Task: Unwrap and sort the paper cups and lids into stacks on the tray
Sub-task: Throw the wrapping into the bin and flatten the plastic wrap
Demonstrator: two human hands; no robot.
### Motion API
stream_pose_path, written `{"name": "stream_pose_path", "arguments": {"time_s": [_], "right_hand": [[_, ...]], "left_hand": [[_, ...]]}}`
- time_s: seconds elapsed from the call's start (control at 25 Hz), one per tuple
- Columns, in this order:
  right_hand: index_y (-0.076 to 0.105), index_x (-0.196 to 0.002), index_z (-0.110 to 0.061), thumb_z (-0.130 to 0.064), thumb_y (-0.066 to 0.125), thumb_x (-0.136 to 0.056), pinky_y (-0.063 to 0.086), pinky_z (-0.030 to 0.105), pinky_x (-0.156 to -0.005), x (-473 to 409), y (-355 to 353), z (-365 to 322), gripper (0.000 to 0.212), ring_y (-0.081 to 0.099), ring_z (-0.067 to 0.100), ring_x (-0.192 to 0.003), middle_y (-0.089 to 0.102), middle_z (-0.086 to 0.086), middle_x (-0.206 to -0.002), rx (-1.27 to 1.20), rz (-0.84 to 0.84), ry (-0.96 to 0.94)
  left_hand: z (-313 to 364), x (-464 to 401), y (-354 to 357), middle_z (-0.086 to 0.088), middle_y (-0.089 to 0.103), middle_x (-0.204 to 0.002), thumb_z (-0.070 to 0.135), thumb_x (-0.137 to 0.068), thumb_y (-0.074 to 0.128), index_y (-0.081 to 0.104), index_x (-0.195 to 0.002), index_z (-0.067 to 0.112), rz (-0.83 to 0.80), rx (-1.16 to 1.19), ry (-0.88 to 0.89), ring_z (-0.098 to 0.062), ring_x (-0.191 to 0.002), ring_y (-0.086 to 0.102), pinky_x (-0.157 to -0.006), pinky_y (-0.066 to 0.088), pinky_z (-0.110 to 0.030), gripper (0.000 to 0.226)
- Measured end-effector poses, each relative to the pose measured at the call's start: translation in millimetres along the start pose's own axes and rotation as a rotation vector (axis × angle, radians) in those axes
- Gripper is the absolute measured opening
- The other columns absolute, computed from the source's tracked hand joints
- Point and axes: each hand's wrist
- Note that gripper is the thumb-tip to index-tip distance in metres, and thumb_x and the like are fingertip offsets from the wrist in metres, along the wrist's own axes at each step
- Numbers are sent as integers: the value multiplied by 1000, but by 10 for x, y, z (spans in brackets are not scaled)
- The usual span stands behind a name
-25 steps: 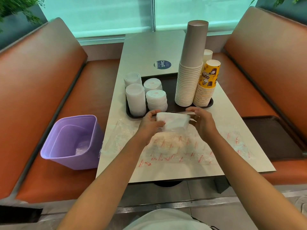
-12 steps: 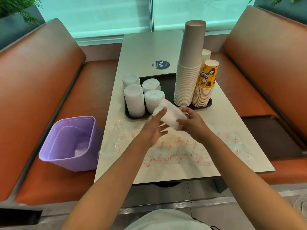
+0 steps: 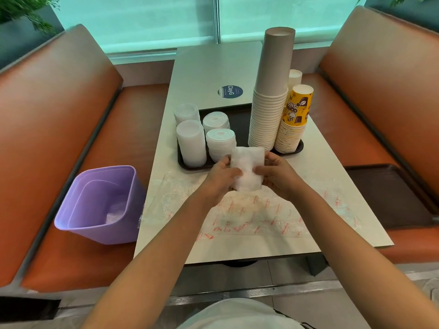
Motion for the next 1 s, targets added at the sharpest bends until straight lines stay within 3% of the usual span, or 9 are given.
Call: {"name": "stream_pose_path", "arguments": {"time_s": [0.08, 0.2, 0.32, 0.4, 0.52, 0.68, 0.76, 0.88, 1.0], "right_hand": [[61, -97, -12, 16, 46, -87, 58, 30, -69, 7, 27, 19, 33, 63, 22, -86, 64, 6, -95, -94, 47, -14], [63, -81, -9, 15, 46, -87, 52, 25, -59, 10, 47, 84, 31, 58, 17, -74, 63, 2, -80, 12, 134, -140], [74, -66, -16, 25, 47, -78, 49, 19, -51, -10, 23, 118, 50, 57, 5, -66, 61, -4, -72, 145, 148, -354], [75, -76, -15, 27, 52, -74, 49, 17, -54, -4, 18, 113, 48, 55, -4, -72, 54, -2, -79, 307, 180, -455], [72, -87, -9, 21, 58, -74, 49, 13, -67, 21, 12, 107, 36, 51, 1, -86, 51, -5, -88, 522, 182, -537], [55, -105, -19, -20, 57, -85, 53, 28, -73, 54, 81, 73, 20, 55, 16, -95, 51, 4, -107, 165, 62, -164], [46, -115, -18, -21, 55, -94, 55, 31, -75, 50, 101, 75, 23, 58, 19, -95, 50, 8, -115, 143, 32, 30], [49, -111, -12, -7, 56, -92, 56, 25, -68, 78, 114, 139, 20, 60, 21, -89, 54, 10, -109, 263, 43, -31], [50, -106, -10, -2, 53, -93, 54, 23, -59, 125, 139, 196, 16, 58, 18, -82, 55, 8, -98, 326, 25, -114]], "left_hand": [[7, 0, 49, -7, 60, -91, -7, -91, 43, 57, -100, 17, 26, 201, -67, -19, -74, 54, -53, 43, -24, 29], [-25, -23, 91, -9, 55, -83, -3, -96, 32, 51, -79, 15, 87, 373, -171, -15, -62, 45, -36, 34, -14, 32], [-29, -35, 48, -12, 55, -84, 17, -95, 34, 49, -74, 13, 68, 572, -260, -18, -64, 46, -39, 39, -15, 27], [-5, -25, 16, -13, 58, -81, 35, -93, 43, 52, -77, 11, 30, 557, -278, -20, -66, 51, -42, 44, -17, 30], [6, -24, 55, -8, 57, -81, 7, -91, 56, 50, -85, 13, 8, 306, -199, -14, -68, 52, -45, 46, -17, 11], [-50, -10, 50, -10, 52, -108, -13, -83, 58, 49, -91, 17, 87, 155, 14, -19, -86, 58, -62, 50, -20, 33], [-47, 23, 60, -13, 50, -118, -14, -81, 58, 49, -99, 19, 84, 148, 71, -23, -98, 56, -66, 53, -22, 39], [-39, 92, 35, -12, 52, -112, -12, -85, 53, 46, -115, 15, 51, 236, 9, -20, -90, 56, -67, 52, -25, 41], [-83, 205, -41, -6, 63, -99, 22, -93, 53, 57, -111, 14, 31, 112, -128, -16, -83, 59, -71, 47, -27, 20]]}}
Point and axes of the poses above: each hand's wrist, its own x-axis away from the middle knuckle, its own y-axis out of the palm, z = x × y
